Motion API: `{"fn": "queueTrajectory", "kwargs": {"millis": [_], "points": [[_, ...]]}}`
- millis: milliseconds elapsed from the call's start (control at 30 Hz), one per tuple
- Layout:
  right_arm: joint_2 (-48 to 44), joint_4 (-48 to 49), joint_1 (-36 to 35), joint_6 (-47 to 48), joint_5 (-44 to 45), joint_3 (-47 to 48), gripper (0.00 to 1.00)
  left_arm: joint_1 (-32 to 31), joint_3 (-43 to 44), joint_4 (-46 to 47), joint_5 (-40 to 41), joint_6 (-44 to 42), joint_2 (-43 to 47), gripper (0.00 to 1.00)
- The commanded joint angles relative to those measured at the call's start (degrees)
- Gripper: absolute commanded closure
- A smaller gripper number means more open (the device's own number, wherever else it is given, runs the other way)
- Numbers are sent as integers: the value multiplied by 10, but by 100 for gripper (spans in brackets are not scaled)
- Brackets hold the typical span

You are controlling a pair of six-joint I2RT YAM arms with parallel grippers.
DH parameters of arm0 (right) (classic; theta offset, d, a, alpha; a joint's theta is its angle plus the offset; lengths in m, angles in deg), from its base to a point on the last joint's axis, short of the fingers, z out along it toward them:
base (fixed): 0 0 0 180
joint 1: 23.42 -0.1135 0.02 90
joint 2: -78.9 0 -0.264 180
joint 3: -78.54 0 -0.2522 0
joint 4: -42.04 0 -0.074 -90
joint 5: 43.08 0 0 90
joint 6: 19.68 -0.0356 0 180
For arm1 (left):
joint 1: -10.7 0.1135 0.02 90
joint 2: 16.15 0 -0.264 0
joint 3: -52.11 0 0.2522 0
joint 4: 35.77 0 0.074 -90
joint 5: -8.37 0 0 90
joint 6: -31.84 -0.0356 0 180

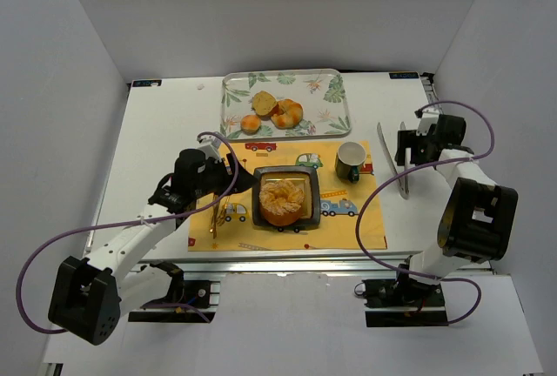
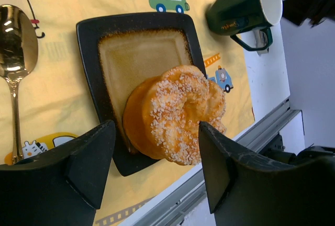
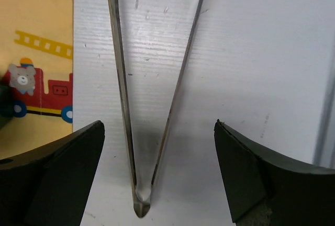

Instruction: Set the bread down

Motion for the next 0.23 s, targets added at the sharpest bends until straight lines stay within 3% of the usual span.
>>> {"fn": "queueTrajectory", "kwargs": {"millis": [0,100,200], "points": [[-56,-50,2,19,6,76,11,-14,14,-1,2,-11,-2,26],[-68,-74,-9,-5,37,133,10,-35,24,-7,2,-21,-23,24],[-84,-66,-14,-20,-7,154,11,-64,42,-25,10,-40,-57,23]]}}
